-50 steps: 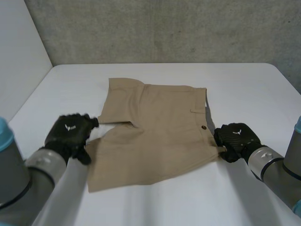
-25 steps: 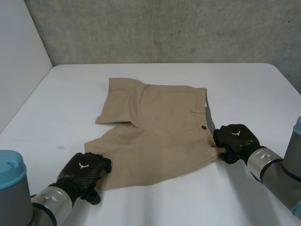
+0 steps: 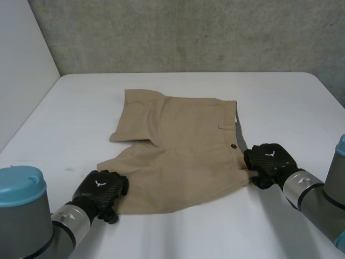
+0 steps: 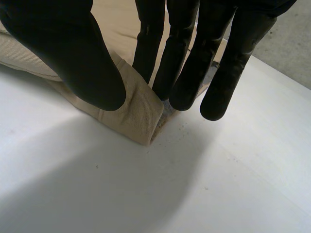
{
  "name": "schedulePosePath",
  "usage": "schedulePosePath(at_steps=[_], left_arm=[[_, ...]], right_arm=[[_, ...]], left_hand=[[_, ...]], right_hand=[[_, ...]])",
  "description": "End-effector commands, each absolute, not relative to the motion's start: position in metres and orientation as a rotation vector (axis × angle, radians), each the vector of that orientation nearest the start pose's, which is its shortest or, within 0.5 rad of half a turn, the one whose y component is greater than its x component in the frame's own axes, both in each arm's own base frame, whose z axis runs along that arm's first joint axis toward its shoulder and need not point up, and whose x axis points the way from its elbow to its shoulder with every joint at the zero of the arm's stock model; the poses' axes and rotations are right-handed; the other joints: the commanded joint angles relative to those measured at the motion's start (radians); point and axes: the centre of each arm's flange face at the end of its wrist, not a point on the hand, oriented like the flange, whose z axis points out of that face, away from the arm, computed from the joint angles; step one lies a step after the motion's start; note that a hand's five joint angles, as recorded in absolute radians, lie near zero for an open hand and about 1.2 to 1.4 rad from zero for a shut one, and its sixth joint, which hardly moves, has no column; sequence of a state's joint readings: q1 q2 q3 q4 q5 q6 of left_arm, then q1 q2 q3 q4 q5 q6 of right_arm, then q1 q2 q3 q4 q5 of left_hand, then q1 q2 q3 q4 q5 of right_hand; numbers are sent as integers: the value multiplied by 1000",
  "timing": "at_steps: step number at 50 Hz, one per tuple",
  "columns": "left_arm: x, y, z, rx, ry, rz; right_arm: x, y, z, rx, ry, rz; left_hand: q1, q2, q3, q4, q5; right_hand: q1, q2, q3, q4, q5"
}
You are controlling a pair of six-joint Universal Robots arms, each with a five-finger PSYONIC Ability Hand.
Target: Fold the shorts.
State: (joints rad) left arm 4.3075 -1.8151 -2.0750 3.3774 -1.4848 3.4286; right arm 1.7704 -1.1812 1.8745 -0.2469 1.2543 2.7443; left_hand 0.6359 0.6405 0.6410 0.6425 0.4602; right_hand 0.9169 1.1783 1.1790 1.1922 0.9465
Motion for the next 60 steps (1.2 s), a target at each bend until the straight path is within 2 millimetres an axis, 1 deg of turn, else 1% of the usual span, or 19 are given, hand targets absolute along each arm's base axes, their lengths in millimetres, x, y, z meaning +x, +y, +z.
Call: schedulePosePath(at_steps=[1, 7, 11, 12, 19, 21, 23, 25, 27, 30, 31, 37, 38, 42, 44, 49, 52, 57, 60], left_arm=[[-230, -183, 121, 1024, 2626, -1664], [-232, -188, 120, 1018, 2600, -1713], [-233, -190, 117, 1015, 2594, -1721], [-233, -191, 118, 1012, 2590, -1727], [-234, -193, 126, 1004, 2571, -1736], [-232, -190, 144, 987, 2530, -1772], [-228, -184, 175, 958, 2476, -1854], [-226, -179, 193, 947, 2444, -1904], [-223, -170, 219, 929, 2399, -1981], [-219, -162, 243, 912, 2353, -2056], [-215, -156, 260, 893, 2321, -2100], [-206, -127, 298, 898, 2279, -2194], [-205, -123, 302, 906, 2280, -2199], [-200, -105, 316, 917, 2333, -2207], [-197, -97, 321, 901, 2368, -2220], [-199, -92, 316, 928, 2455, -2208], [-201, -99, 300, 946, 2517, -2128], [-214, -139, 266, 936, 2607, -1991], [-224, -167, 251, 945, 2610, -1963]], right_arm=[[216, -260, 126, -976, 2313, -1605], [216, -261, 126, -976, 2315, -1606], [216, -261, 126, -976, 2315, -1606], [216, -261, 126, -976, 2315, -1606], [215, -260, 127, -972, 2327, -1599], [215, -259, 129, -976, 2326, -1602], [218, -253, 142, -1004, 2298, -1629], [221, -247, 153, -1021, 2280, -1637], [221, -236, 174, -1033, 2267, -1648], [218, -226, 202, -1030, 2249, -1682], [217, -222, 209, -1031, 2244, -1691], [209, -202, 259, -1022, 2181, -1811], [208, -194, 274, -1024, 2151, -1852], [202, -178, 300, -1019, 2113, -1909], [198, -176, 305, -1007, 2126, -1913], [192, -176, 297, -1037, 2199, -1861], [190, -176, 285, -1091, 2236, -1817], [191, -202, 240, -1217, 2367, -1584], [194, -215, 225, -1237, 2392, -1510]], left_hand=[[212, 207, 206, 205, 213], [373, 368, 368, 366, 374], [601, 597, 596, 595, 603], [753, 749, 748, 747, 755], [760, 756, 755, 754, 762], [760, 756, 755, 754, 762], [760, 756, 755, 754, 762], [760, 756, 755, 754, 762], [760, 756, 755, 754, 762], [760, 756, 755, 754, 762], [760, 756, 755, 754, 762], [760, 756, 755, 754, 762], [760, 756, 755, 754, 762], [760, 756, 755, 754, 762], [760, 756, 755, 754, 762], [760, 756, 755, 754, 762], [760, 756, 755, 754, 762], [760, 756, 755, 754, 762], [760, 756, 755, 754, 762]], right_hand=[[479, 218, 217, 204, 275], [479, 218, 217, 204, 275], [479, 218, 217, 204, 275], [479, 218, 217, 204, 275], [479, 218, 217, 204, 275], [479, 218, 217, 204, 275], [479, 218, 217, 204, 275], [479, 218, 217, 204, 275], [479, 218, 217, 204, 275], [479, 218, 217, 204, 275], [479, 218, 217, 204, 275], [479, 218, 217, 204, 275], [479, 218, 217, 204, 275], [479, 218, 217, 204, 275], [479, 218, 217, 204, 275], [479, 218, 217, 204, 275], [479, 218, 217, 204, 275], [479, 218, 217, 204, 275], [479, 218, 217, 204, 275]])
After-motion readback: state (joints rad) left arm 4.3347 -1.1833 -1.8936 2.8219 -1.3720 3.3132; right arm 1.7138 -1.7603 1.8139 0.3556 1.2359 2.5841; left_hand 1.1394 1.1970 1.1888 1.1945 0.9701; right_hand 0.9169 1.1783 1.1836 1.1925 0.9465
